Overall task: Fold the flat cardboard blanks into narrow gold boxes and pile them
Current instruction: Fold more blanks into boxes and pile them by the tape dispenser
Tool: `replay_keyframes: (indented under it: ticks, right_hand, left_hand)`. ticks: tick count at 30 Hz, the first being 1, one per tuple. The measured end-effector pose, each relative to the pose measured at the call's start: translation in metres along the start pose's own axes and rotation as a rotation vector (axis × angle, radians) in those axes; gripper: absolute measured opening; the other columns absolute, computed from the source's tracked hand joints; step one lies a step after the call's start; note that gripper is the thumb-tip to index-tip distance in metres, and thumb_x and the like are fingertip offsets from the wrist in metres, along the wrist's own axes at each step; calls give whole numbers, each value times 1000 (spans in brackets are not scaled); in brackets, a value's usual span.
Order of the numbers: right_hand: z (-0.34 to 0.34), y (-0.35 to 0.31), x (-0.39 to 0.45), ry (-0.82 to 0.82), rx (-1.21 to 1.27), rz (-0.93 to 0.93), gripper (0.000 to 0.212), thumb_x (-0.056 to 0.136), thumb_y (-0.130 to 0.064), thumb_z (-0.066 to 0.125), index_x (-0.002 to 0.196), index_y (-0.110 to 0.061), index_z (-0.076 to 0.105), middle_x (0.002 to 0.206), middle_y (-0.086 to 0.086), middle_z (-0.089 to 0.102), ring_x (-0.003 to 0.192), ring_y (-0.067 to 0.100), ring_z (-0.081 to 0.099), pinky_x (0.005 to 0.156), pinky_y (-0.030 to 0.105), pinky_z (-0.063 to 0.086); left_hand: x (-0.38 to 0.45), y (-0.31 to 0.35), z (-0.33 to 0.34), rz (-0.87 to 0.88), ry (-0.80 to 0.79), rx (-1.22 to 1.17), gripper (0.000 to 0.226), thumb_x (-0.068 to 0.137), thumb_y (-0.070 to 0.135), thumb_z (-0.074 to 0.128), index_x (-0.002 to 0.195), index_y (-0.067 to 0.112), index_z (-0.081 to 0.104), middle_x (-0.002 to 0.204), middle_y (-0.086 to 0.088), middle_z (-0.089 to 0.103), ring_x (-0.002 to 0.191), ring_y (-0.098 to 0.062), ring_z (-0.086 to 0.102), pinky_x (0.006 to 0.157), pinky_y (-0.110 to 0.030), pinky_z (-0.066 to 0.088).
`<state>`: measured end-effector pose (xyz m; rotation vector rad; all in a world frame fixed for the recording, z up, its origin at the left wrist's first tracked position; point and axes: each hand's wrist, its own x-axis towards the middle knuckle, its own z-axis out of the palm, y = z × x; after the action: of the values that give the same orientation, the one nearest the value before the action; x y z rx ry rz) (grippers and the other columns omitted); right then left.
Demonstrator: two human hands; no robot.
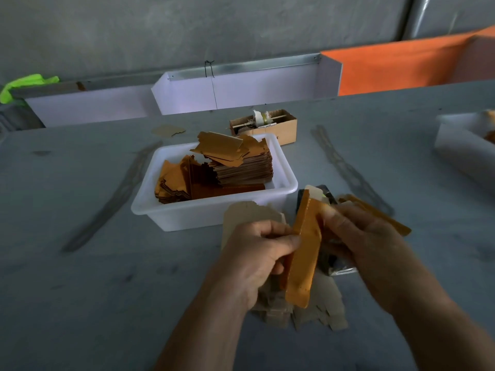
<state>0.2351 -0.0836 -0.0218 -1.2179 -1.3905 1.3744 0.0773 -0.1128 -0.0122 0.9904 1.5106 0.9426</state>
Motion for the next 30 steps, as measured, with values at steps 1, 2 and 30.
replay_keyframes:
  ticks: [1, 2, 30]
  right_hand:
    - [-10, 4, 5, 121, -101, -43, 16, 84, -36, 61, 81, -24, 71, 79, 5, 70, 82, 28, 66, 75, 42, 55]
    - [-19, 7, 9, 245, -186, -68, 11, 85, -30, 64, 78, -27, 71, 78, 5, 69, 82, 30, 65, 78, 46, 54]
    - [-35, 48, 26, 176, -13, 189, 8, 84, -15, 65, 78, -14, 71, 79, 8, 72, 76, 18, 67, 72, 28, 48]
  left_hand:
    - [1, -2, 1, -4, 18, -12, 2, 84, 20, 68, 84, 17, 68, 83, -5, 71, 73, -19, 63, 63, -27, 50]
    - [2, -3, 1, -9, 41, -26, 2, 84, 18, 67, 83, 16, 67, 88, -9, 70, 82, -28, 64, 71, -33, 54]
    - [8, -4, 9, -115, 49, -329, 7, 82, -4, 66, 86, 0, 62, 105, -20, 68, 90, -31, 70, 66, -29, 61]
